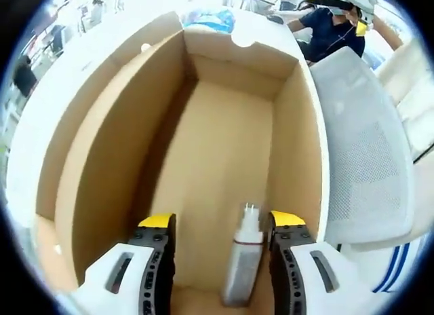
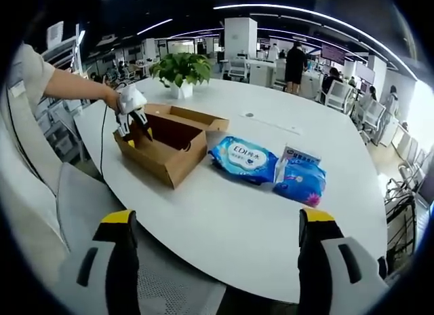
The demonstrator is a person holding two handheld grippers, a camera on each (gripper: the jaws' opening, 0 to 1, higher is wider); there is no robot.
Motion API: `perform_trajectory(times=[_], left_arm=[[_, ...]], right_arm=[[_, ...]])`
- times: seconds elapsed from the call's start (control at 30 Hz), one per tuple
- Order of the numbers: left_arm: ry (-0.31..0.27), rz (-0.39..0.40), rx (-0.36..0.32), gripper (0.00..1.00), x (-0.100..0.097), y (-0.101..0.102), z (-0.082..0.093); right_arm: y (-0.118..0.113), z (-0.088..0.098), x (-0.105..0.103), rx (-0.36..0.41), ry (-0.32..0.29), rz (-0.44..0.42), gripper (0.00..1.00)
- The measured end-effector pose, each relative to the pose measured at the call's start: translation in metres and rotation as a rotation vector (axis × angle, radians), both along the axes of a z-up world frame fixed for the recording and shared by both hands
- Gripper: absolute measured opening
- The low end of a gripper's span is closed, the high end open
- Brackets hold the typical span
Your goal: Operate the shoe box by opening the lid, removing the specified soft item, and placing it in the target area until the item is outside and the box remains undamaged.
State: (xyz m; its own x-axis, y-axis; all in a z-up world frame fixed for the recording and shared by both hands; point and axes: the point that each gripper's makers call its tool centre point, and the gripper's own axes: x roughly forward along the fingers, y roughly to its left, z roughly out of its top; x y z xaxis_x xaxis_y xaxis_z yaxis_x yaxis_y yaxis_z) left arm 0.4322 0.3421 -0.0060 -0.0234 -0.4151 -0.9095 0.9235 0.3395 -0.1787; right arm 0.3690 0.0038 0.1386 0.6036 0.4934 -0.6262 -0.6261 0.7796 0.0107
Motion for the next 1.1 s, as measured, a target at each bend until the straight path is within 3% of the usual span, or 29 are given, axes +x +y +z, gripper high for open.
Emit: perform_trajectory(times=[0.37, 1.1], left_arm=[[-0.019, -0.032, 0.036, 0.51, -0.002, 0.002, -0.011], [-0.055, 0.043, 0.068, 0.51, -0.002, 0.032, -0.010]], right_arm=[[-0.003, -0.001, -0.003, 0.000, 0.004, -0.011, 0.94], [0.007, -0.007, -0.004, 0.006, 0.010, 0.012, 0.92]])
